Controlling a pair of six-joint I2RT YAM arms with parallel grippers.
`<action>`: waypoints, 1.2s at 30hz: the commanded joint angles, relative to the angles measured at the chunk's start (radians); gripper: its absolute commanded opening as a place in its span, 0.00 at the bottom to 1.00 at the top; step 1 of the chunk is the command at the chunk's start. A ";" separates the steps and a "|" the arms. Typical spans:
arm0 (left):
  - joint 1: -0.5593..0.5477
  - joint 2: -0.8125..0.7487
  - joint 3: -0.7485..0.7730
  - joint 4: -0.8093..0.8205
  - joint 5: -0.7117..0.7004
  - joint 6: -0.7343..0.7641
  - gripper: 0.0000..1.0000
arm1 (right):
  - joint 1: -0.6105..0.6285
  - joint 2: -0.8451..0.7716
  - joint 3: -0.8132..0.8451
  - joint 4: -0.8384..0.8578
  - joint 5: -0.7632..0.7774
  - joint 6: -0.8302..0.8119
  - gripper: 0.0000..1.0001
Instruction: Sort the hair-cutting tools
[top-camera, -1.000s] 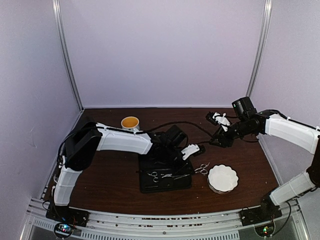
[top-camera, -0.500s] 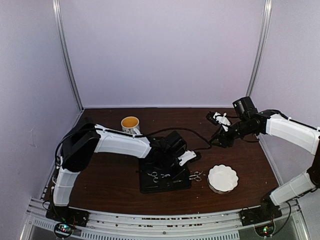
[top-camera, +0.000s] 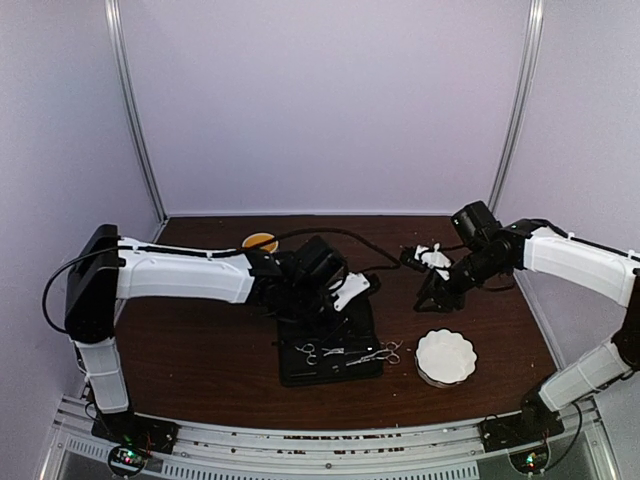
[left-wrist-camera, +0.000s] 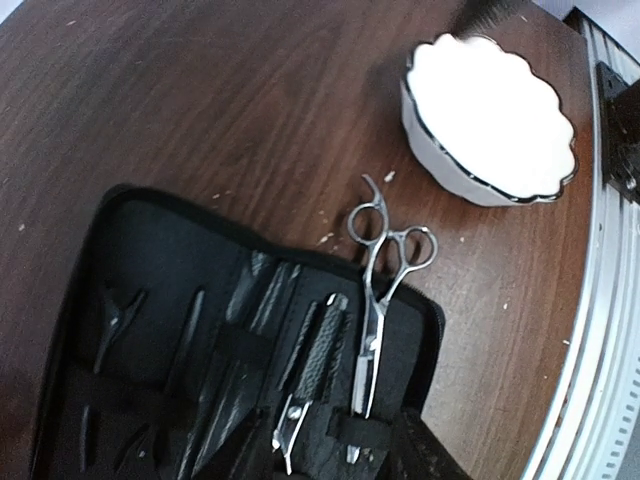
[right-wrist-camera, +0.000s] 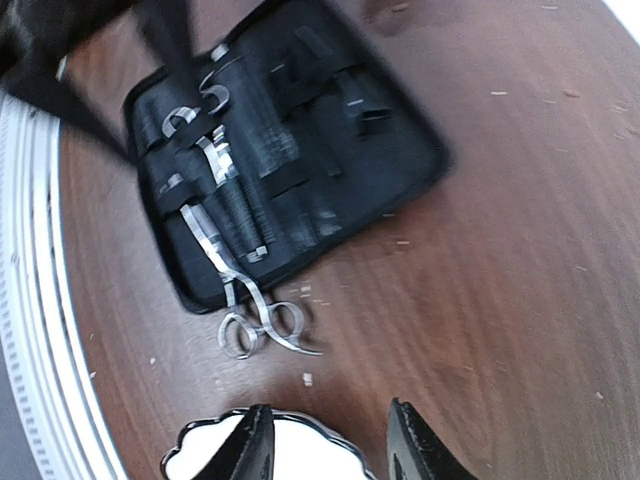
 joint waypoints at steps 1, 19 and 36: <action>0.060 -0.106 -0.148 0.022 -0.153 -0.133 0.41 | 0.107 0.072 0.046 -0.093 0.016 -0.098 0.39; 0.285 -0.171 -0.435 0.249 -0.243 -0.434 0.46 | 0.428 0.359 0.192 -0.097 0.255 -0.200 0.38; 0.300 -0.104 -0.419 0.334 -0.178 -0.456 0.09 | 0.433 0.486 0.236 -0.081 0.254 -0.248 0.37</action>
